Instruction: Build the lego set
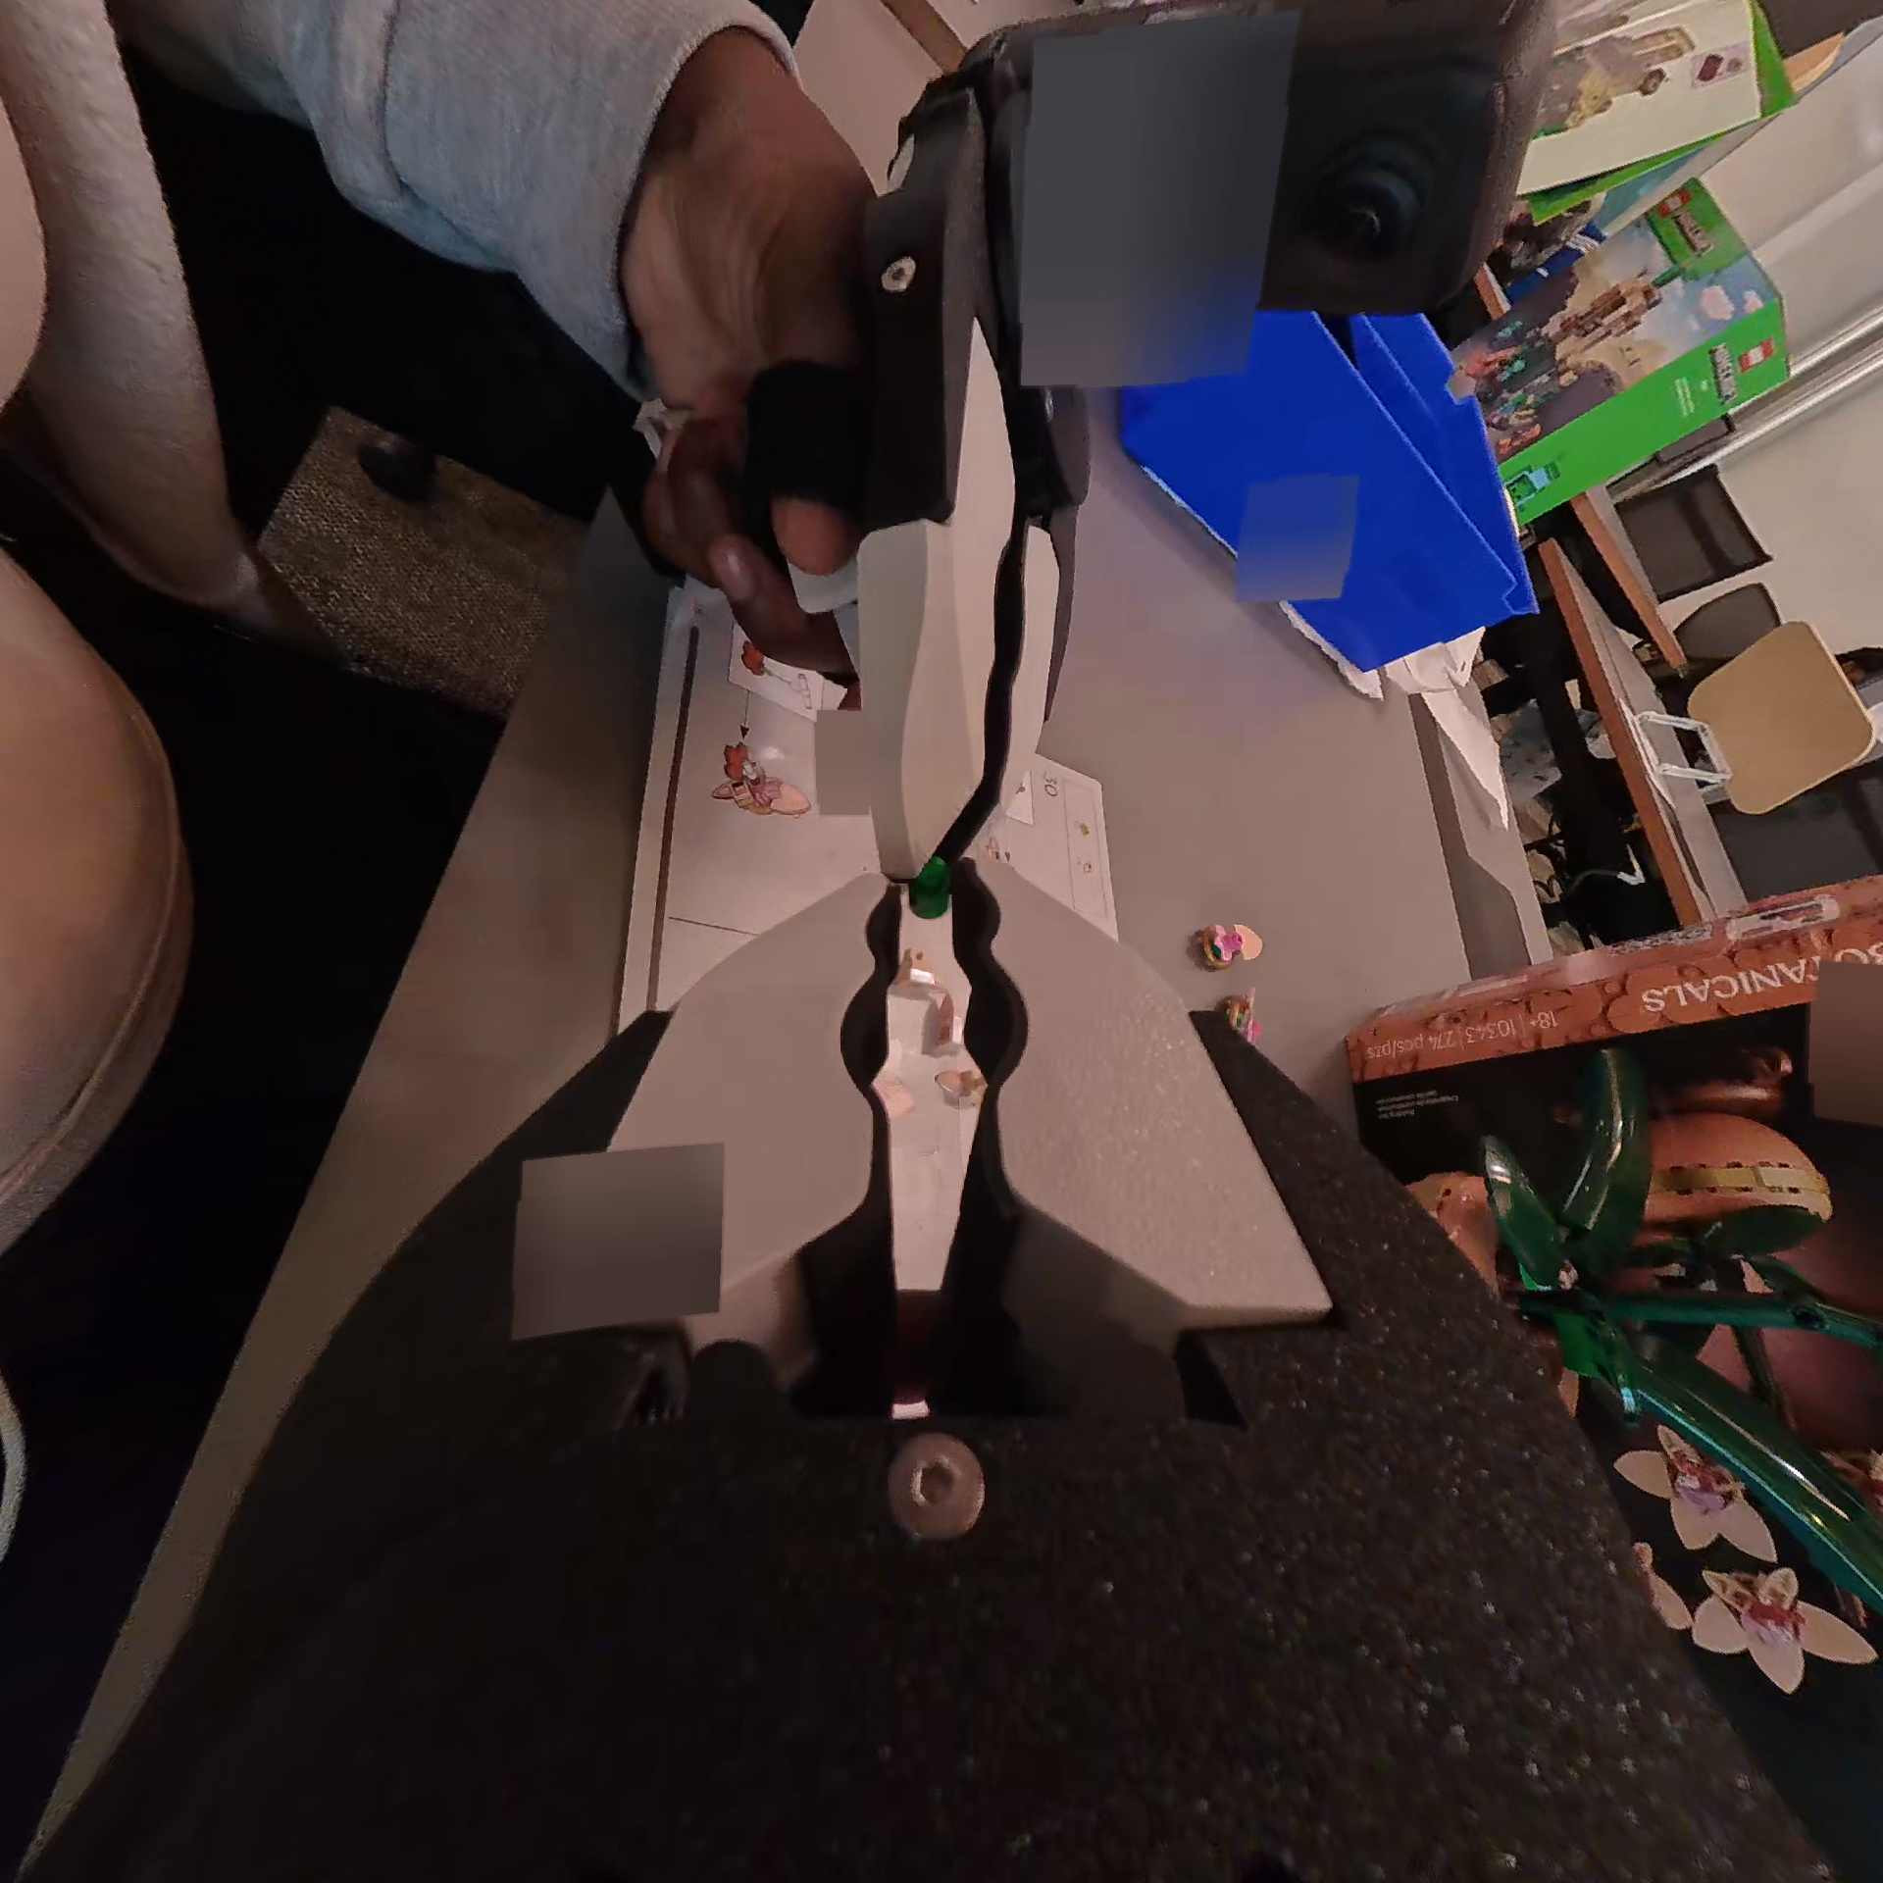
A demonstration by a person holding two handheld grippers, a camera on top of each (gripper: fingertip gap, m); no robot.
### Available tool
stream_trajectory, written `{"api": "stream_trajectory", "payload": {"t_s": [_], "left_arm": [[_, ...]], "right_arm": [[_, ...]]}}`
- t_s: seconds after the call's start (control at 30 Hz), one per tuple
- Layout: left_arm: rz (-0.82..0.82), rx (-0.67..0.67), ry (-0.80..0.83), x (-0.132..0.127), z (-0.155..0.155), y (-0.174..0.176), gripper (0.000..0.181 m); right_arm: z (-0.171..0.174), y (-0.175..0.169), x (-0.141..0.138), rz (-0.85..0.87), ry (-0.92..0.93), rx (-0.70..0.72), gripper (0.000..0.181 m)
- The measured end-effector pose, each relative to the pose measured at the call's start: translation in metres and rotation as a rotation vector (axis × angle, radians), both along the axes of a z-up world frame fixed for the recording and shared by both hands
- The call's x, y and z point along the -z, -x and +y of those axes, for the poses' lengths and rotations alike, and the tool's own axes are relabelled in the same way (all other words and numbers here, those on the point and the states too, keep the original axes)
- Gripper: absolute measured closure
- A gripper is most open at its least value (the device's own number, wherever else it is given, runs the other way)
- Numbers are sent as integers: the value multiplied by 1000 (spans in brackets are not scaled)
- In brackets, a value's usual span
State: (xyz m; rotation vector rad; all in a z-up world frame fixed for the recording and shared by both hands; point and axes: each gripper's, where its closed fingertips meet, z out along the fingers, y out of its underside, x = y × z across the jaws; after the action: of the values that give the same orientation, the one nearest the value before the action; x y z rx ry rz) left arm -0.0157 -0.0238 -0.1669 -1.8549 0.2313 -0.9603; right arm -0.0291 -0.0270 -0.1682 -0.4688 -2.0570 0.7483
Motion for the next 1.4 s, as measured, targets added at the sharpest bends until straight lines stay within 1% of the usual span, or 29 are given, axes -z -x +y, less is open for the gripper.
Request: {"api": "stream_trajectory", "payload": {"t_s": [0.1,0.17,0.23,0.3,0.33,0.37,0.43,0.47,0.53,0.57,0.6,0.63,0.7,0.77,0.83,0.9,1.03,1.13,1.2,1.4], "left_arm": [[18,27,-23,-1,-2,-3,174],[75,66,-58,0,-6,-6,171],[210,73,-69,8,-9,-4,163],[417,54,-82,19,-10,3,157],[494,48,-92,22,-11,3,157],[536,44,-102,21,-11,0,157],[584,3,-107,19,-7,-3,163],[629,-21,-96,22,-4,-2,165],[752,-61,-41,37,2,7,169],[783,-66,-2,45,4,10,169],[764,-61,38,50,5,10,170],[700,-35,73,52,5,6,172],[525,39,145,48,2,-4,174],[411,96,269,48,-2,-1,172],[343,105,352,48,-4,7,170],[324,99,411,52,-4,13,165],[288,138,452,57,0,1,162],[271,162,485,61,2,-6,165],[285,160,502,65,4,-3,172],[263,201,575,68,4,-1,180]], "right_arm": [[0,-3,-1,-22,55,-15,173],[2,-9,0,-60,109,-31,173],[9,-17,7,-142,175,-47,173],[18,-24,17,-245,235,-65,173],[22,-26,24,-299,247,-75,174],[25,-27,30,-346,251,-81,174],[30,-26,40,-424,249,-100,174],[30,-25,44,-452,244,-114,174],[31,-21,51,-474,216,-132,174],[31,-19,54,-479,200,-140,173],[32,-16,55,-479,185,-144,174],[32,-15,56,-482,173,-149,174],[33,-14,57,-499,150,-171,174],[32,-16,59,-532,126,-201,174],[33,-18,61,-553,109,-224,174],[34,-16,63,-556,109,-235,173],[33,-14,63,-560,157,-277,174],[35,-15,67,-577,157,-284,174],[36,-14,68,-574,157,-284,174],[34,-11,66,-566,188,-295,174]]}}
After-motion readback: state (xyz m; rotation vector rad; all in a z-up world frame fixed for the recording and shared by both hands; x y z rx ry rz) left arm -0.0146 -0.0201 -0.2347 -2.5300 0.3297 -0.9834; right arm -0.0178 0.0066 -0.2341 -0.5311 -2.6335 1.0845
